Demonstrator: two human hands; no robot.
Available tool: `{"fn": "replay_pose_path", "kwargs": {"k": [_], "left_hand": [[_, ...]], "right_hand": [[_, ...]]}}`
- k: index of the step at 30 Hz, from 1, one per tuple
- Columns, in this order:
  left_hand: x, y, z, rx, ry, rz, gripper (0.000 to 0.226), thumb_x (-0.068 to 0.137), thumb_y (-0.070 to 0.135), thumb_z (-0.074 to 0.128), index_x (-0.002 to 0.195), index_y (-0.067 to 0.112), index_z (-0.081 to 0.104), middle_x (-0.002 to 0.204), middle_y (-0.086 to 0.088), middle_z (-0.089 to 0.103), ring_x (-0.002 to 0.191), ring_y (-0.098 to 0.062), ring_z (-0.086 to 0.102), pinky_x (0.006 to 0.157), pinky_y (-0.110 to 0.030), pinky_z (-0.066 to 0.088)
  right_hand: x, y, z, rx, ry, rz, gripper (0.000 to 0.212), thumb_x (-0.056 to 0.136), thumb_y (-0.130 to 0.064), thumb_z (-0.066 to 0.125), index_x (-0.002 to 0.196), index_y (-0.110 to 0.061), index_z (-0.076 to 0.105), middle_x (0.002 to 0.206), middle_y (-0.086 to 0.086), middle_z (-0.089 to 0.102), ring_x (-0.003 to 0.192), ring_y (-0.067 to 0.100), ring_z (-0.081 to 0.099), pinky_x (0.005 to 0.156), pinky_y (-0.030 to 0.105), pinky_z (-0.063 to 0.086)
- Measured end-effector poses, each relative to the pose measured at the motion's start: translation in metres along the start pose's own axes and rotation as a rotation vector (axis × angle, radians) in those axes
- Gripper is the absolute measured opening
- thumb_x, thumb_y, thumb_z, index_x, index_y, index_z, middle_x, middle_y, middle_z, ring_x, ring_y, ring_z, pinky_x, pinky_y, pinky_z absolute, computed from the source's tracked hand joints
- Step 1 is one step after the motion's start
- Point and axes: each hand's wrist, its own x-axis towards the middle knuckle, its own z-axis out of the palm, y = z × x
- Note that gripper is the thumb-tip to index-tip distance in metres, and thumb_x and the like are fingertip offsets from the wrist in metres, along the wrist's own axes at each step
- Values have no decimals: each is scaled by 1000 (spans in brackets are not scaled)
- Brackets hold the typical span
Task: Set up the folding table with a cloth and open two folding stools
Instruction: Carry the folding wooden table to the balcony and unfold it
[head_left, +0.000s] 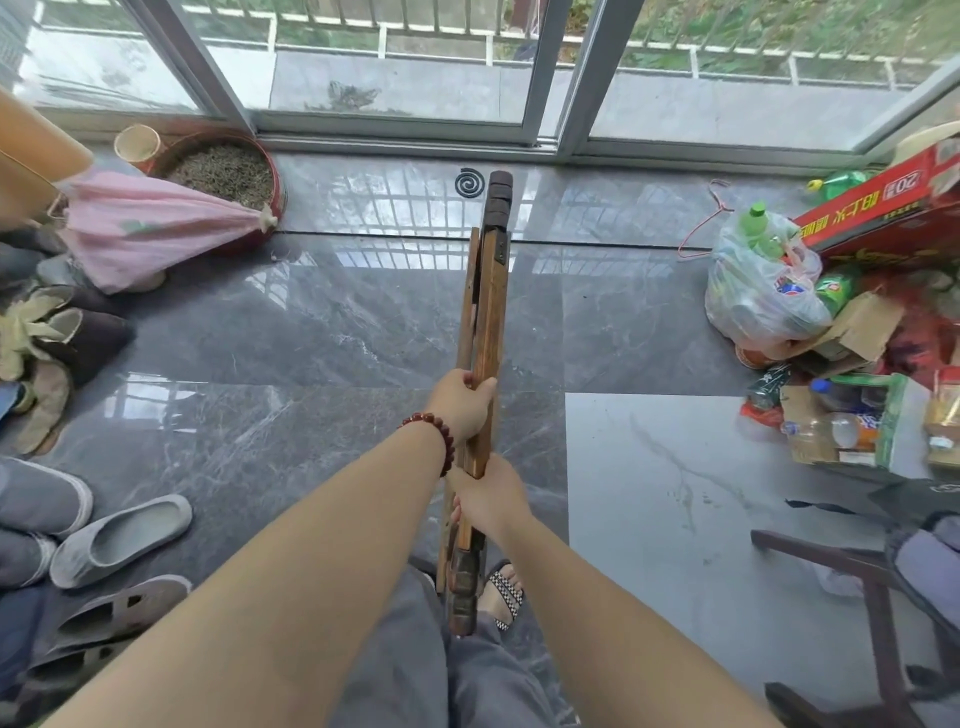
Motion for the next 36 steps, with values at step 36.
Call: {"fn": "replay_pose_path", "kwargs": {"k": [36], "left_hand": [[49,-59,-237,-976,231,-250,36,97,48,37,93,13,40,63,-2,43,52,-18,44,59,-30,43]], "right_hand": [[31,-149,173,-652,-7,-276,21,84,-33,54,73,-16,60,76,6,67,74,27,60,57,30,41]]}}
